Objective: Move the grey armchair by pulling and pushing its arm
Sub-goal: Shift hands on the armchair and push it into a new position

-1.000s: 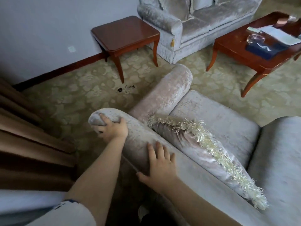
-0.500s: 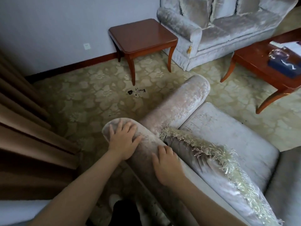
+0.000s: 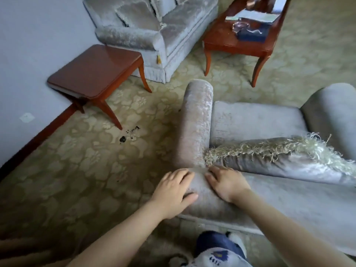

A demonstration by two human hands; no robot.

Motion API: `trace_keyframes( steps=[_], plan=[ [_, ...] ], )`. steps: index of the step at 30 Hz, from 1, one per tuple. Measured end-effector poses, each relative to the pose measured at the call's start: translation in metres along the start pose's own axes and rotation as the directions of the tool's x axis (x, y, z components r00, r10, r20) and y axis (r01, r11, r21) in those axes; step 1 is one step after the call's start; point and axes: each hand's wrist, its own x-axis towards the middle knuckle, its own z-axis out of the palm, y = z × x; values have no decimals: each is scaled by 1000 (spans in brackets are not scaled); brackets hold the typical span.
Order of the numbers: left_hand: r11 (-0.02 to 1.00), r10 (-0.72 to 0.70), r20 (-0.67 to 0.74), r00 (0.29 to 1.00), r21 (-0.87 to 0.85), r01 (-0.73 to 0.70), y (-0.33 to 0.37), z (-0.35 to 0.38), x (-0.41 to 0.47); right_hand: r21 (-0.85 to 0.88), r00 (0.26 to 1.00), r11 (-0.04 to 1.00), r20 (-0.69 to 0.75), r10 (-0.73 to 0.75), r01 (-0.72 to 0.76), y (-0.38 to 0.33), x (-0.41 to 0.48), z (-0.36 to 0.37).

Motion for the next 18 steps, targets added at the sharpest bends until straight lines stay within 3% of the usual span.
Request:
trace_keyframes(
  steps=[8,11,14,18],
  plan=[
    [950,312,111,944,-65,-307,-25,-5,18,-71,984,995,-170,59,-72,-10,-7,8],
    [939,343,144,928,-50,-339,-28,-2,21,-108,982,990,-177,71,-91,-10,-4,10],
    [904,421,272,865,-55,-423,-32,-7,31,-100,982,992,-177,62,-80,-7,0,9],
    [839,540,214,814,-59,-541,-33,-6,39,-80,988,993,-132,81,-92,-6,1,7]
  ],
)
